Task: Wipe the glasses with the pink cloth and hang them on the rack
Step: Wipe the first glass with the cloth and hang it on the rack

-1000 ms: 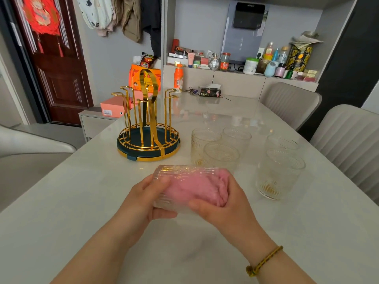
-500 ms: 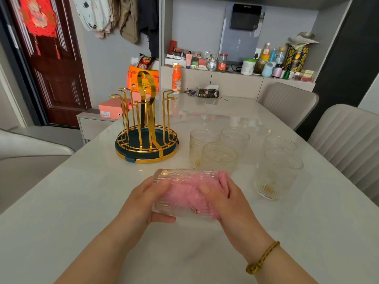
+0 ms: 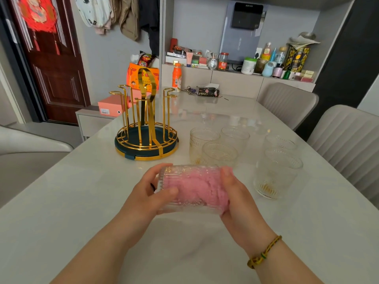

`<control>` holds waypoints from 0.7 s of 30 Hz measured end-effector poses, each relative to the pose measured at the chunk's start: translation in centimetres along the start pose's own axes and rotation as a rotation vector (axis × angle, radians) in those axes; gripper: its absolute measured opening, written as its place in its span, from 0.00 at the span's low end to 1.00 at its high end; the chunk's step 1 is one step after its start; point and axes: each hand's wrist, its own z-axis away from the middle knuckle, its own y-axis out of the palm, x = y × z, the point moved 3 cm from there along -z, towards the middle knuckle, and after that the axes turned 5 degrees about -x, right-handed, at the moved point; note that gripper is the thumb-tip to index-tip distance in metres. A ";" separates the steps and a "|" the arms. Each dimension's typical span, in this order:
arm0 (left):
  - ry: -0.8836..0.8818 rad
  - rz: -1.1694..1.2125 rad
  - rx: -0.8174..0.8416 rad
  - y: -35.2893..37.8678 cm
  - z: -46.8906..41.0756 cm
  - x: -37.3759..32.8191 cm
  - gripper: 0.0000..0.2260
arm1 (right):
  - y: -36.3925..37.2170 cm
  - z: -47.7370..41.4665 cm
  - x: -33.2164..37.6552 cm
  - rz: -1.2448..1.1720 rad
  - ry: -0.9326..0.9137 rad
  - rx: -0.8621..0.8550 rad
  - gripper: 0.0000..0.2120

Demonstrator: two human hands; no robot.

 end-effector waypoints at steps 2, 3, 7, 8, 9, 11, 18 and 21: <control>-0.056 0.027 -0.019 0.0 0.0 0.1 0.23 | 0.5 0.5 0.3 0.152 -0.075 0.061 0.21; -0.093 0.046 -0.024 0.0 0.0 0.0 0.19 | 0.6 0.5 0.3 0.201 -0.115 0.083 0.23; -0.179 0.113 -0.034 0.0 0.2 -0.1 0.07 | 0.8 0.8 0.8 0.254 -0.177 0.155 0.28; -0.179 0.111 -0.034 -0.1 0.1 -0.1 0.09 | 0.7 0.7 0.8 0.260 -0.180 0.156 0.32; -0.178 0.108 -0.035 -0.1 0.1 0.0 0.09 | 0.4 0.5 0.5 0.254 -0.157 0.162 0.36; -0.181 0.098 -0.046 -0.2 0.0 0.0 0.09 | 0.1 0.1 0.2 0.121 -0.052 0.171 0.25; -0.367 0.154 -0.040 -0.3 0.1 0.9 0.11 | -0.2 0.1 0.5 0.441 -0.115 0.262 0.19; -0.386 0.124 -0.002 -0.2 0.2 1.1 0.13 | -0.1 0.0 0.5 0.516 -0.142 0.250 0.19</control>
